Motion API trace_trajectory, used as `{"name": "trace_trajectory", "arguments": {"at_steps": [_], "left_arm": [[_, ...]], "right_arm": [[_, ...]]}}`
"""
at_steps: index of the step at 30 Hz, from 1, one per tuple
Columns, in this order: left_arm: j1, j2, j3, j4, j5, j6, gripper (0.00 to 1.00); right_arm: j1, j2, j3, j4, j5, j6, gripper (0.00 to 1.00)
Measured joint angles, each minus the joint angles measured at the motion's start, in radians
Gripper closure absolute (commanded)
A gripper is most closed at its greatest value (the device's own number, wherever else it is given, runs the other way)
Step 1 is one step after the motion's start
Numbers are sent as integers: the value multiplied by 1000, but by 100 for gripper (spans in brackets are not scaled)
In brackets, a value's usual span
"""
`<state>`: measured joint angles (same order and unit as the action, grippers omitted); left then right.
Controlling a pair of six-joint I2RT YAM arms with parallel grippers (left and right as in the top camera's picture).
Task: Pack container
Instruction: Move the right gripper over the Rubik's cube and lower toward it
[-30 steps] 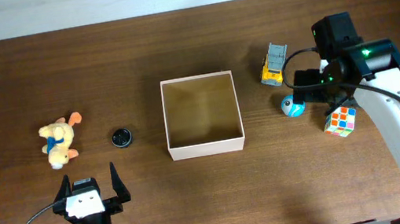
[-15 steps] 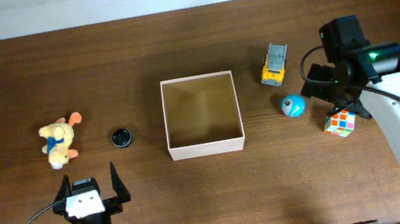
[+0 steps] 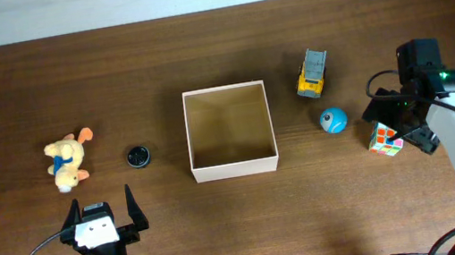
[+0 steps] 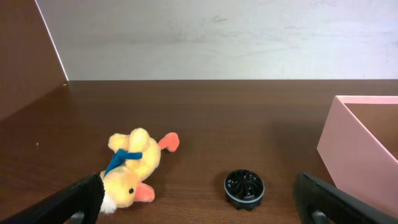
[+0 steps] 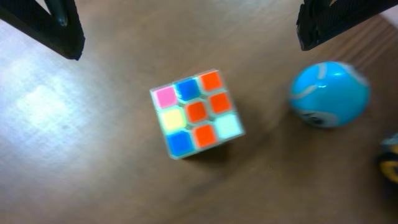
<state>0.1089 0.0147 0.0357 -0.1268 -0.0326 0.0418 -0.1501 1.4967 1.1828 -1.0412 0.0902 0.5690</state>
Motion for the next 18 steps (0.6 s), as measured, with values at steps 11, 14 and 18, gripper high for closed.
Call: {"name": "trace_trajectory", "arguments": {"at_steps": [11, 14, 18], "left_arm": [[0, 0, 0, 0, 0, 0, 1], [0, 0, 0, 0, 0, 0, 1], [0, 0, 0, 0, 0, 0, 1]], "right_arm": [[26, 20, -3, 179, -74, -257, 0], [26, 84, -3, 167, -74, -277, 6], [26, 175, -3, 140, -74, -287, 8]]}}
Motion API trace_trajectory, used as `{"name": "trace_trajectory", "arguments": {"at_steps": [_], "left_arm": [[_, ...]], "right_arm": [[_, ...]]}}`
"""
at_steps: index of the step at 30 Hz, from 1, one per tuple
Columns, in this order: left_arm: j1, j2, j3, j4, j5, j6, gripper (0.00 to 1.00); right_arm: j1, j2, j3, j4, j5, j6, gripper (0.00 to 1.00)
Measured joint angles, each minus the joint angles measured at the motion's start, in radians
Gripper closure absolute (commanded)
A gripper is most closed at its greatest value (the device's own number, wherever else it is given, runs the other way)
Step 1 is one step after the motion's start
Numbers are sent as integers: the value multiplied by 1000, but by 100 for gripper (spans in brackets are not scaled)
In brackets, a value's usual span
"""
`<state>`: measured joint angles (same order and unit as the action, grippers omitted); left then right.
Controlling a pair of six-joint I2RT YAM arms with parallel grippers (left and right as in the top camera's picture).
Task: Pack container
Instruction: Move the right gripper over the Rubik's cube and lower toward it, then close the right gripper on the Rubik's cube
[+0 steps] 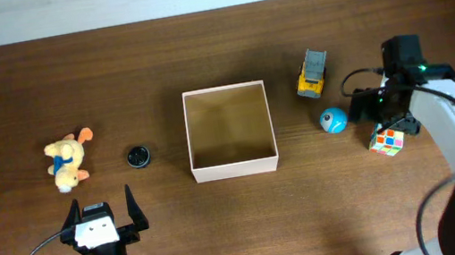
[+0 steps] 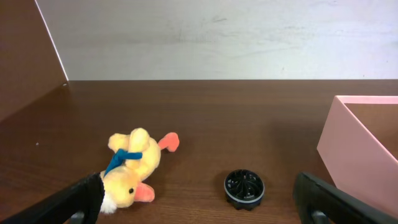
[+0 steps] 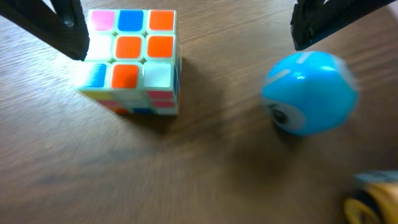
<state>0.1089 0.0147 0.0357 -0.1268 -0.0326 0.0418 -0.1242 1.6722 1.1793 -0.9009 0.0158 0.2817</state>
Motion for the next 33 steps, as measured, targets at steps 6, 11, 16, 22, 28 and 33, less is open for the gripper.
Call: {"name": "trace_trajectory", "arguments": {"at_steps": [6, 11, 16, 22, 28, 33], "left_arm": [[0, 0, 0, 0, 0, 0, 1], [0, 0, 0, 0, 0, 0, 1], [0, 0, 0, 0, 0, 0, 1], [0, 0, 0, 0, 0, 0, 1], [0, 0, 0, 0, 0, 0, 1], [0, 0, 0, 0, 0, 0, 1]], "right_arm": [[0, 33, 0, -15, 0, -3, 8], [0, 33, 0, -27, 0, -5, 7], [0, 33, 1, -26, 0, -15, 7], [-6, 33, 69, -72, 1, -30, 7], [-65, 33, 154, -152, 21, -54, 7], [-122, 33, 159, -181, 28, -89, 6]]}}
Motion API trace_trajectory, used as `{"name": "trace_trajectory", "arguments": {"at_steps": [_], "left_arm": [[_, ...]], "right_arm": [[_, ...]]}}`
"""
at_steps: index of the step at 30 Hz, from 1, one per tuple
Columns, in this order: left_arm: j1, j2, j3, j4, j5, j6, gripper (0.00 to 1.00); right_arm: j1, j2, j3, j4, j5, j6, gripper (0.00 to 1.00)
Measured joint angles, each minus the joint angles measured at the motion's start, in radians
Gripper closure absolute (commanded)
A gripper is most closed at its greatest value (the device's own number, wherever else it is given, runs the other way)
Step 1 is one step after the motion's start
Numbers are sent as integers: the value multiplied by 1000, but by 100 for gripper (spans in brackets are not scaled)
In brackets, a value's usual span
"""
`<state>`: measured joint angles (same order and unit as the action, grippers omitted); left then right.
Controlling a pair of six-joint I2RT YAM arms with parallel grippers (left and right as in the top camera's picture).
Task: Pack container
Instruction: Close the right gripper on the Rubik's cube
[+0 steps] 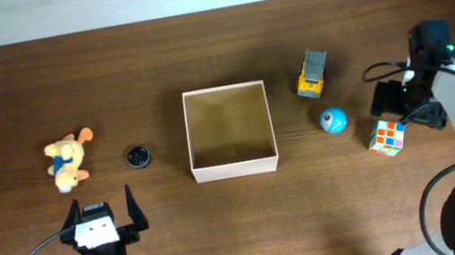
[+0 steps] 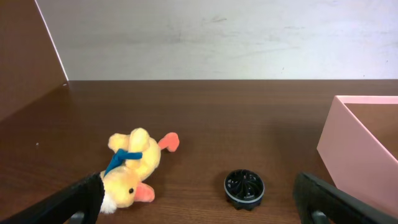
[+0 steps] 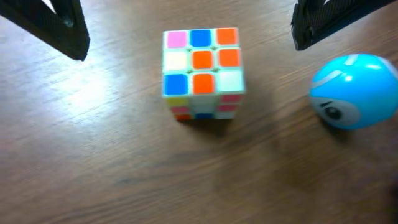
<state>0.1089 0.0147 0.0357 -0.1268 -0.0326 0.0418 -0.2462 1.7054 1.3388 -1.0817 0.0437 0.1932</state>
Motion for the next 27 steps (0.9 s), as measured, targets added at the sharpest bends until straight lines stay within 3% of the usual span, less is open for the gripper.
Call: {"name": "trace_trajectory", "arguments": {"at_steps": [27], "left_arm": [[0, 0, 0, 0, 0, 0, 1]], "right_arm": [[-1, 0, -179, 162, -112, -107, 6]]}}
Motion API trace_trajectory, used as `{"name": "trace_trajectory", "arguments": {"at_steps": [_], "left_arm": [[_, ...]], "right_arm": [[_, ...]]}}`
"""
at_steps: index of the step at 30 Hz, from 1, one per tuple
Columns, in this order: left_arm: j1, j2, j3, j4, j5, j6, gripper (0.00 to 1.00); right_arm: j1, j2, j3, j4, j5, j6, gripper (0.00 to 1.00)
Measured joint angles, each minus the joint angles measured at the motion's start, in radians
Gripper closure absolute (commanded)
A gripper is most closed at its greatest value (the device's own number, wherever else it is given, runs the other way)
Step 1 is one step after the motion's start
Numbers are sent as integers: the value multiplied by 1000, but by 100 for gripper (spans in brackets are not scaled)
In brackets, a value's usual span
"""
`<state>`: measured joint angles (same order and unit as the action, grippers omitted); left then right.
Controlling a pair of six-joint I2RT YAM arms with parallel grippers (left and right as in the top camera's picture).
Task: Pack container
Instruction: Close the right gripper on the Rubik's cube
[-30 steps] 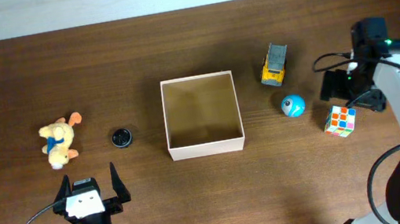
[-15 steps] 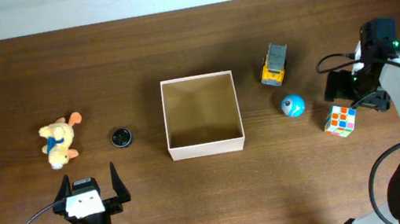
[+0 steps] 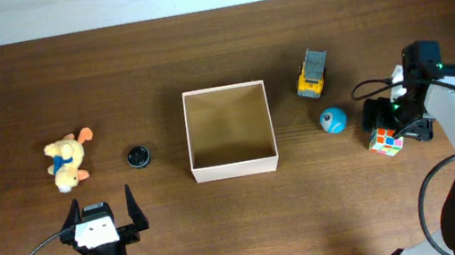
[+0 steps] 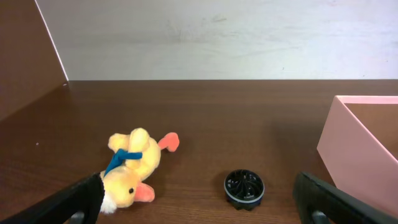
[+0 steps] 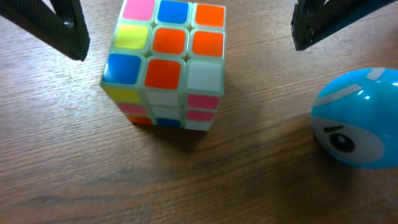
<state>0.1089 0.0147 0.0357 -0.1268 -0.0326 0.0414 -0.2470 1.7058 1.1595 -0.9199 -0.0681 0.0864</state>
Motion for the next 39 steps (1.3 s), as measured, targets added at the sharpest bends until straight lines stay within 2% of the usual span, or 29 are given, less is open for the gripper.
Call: {"name": "trace_trajectory", "arguments": {"at_steps": [10, 19, 33, 39], "left_arm": [[0, 0, 0, 0, 0, 0, 1], [0, 0, 0, 0, 0, 0, 1], [0, 0, 0, 0, 0, 0, 1], [0, 0, 0, 0, 0, 0, 1]], "right_arm": [[0, 0, -78, 62, -13, -8, 9], [0, 0, -79, 96, -14, -11, 23], [0, 0, -151, 144, -14, -11, 25], [0, 0, -186, 150, -14, -10, 29]]}}
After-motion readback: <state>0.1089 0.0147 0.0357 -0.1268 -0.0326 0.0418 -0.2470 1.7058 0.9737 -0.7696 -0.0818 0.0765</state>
